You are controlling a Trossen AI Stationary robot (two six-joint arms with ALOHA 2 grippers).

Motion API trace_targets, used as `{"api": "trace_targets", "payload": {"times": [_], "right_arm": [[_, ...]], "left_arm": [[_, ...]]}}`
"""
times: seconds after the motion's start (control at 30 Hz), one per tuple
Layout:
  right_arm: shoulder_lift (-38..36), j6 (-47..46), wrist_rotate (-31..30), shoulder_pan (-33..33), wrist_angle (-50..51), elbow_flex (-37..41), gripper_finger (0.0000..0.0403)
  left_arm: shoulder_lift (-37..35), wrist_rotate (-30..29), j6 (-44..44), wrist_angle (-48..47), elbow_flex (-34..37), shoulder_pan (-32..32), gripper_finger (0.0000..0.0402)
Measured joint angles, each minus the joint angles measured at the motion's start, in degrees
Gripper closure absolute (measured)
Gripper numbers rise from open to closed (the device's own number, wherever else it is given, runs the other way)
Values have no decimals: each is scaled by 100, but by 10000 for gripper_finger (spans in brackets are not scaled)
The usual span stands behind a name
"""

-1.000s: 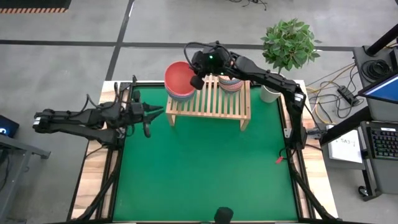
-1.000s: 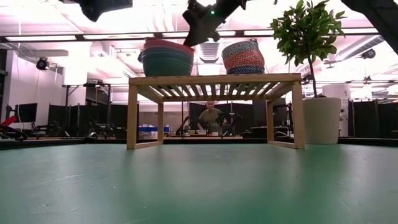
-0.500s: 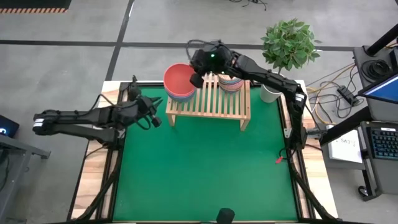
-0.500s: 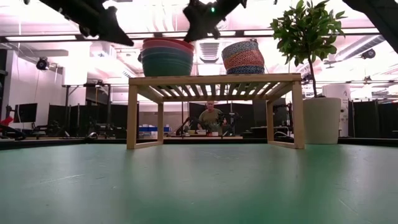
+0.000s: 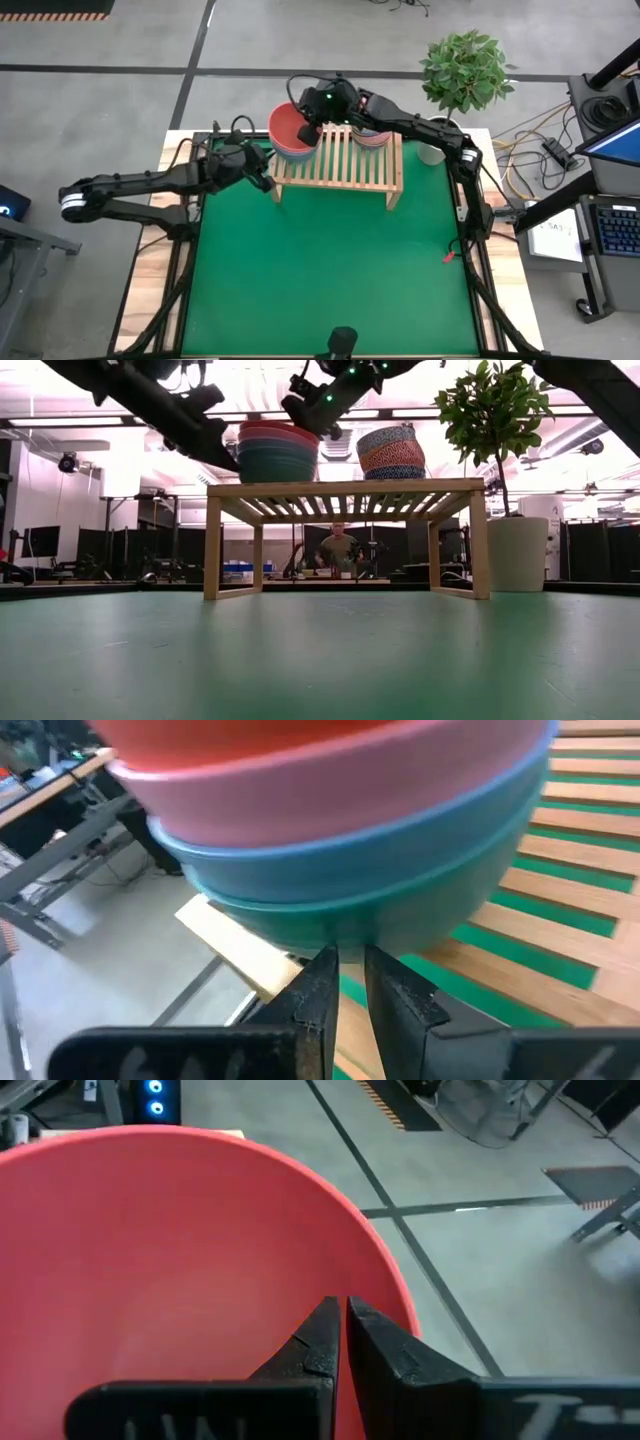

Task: Place and stack bowls onto a shelf
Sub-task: Stack the orange bowl on top of the pink bowl on the shelf

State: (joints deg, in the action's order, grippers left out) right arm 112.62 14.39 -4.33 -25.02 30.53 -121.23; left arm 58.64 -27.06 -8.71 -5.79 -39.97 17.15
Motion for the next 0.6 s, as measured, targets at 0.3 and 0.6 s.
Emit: {"api": "trace_targets", "payload": {"times": [0.3,0.6], "right_arm": [[-302,-74,170,31,-559,-15,394],[180,-65,1089,77,-1461,-4,394]], "left_arm": [[198,274,82,91,-28,-4,364],[163,644,126,380,-43,-9,364]]}}
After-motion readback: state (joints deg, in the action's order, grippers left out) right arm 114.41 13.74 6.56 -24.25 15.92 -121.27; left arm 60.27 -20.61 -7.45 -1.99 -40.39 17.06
